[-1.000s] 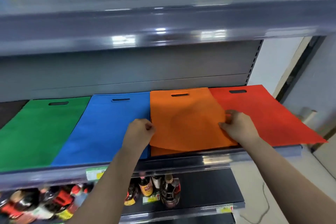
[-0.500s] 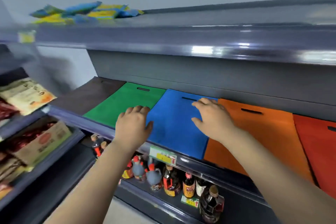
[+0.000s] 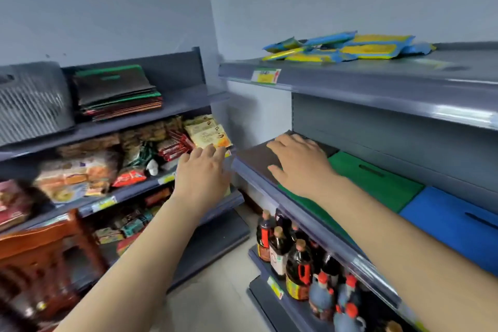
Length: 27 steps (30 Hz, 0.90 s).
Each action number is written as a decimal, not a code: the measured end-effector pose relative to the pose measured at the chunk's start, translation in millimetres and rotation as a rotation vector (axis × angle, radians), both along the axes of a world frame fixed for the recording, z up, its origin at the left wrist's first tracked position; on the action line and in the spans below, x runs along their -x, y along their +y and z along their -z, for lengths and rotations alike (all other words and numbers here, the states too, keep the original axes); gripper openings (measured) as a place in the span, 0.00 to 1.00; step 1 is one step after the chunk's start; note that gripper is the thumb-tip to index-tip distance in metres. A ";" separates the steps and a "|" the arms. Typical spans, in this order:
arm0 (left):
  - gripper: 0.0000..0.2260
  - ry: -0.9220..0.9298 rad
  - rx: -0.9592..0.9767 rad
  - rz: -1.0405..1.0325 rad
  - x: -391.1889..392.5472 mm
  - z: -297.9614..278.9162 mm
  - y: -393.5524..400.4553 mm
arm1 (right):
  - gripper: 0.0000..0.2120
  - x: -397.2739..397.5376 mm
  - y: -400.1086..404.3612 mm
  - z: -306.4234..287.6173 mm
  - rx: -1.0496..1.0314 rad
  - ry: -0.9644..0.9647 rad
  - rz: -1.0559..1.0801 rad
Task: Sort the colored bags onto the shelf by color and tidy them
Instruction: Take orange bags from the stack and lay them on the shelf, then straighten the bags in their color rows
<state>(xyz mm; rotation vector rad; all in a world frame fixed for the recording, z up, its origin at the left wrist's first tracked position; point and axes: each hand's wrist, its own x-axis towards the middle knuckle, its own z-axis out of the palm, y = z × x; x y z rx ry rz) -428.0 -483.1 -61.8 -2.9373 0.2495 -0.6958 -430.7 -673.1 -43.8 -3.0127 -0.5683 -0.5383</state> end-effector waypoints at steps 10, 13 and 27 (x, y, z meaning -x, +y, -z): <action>0.21 -0.011 0.039 -0.245 -74.7 -7.8 153.6 | 0.20 -115.1 148.2 -9.8 -0.007 -0.043 -0.207; 0.21 -0.010 0.052 -0.299 -99.0 -9.6 191.0 | 0.20 -149.2 186.5 -9.7 -0.016 -0.042 -0.255; 0.21 -0.062 0.099 -0.494 -236.2 -25.4 304.5 | 0.23 -339.9 327.0 -22.7 -0.065 -0.032 -0.493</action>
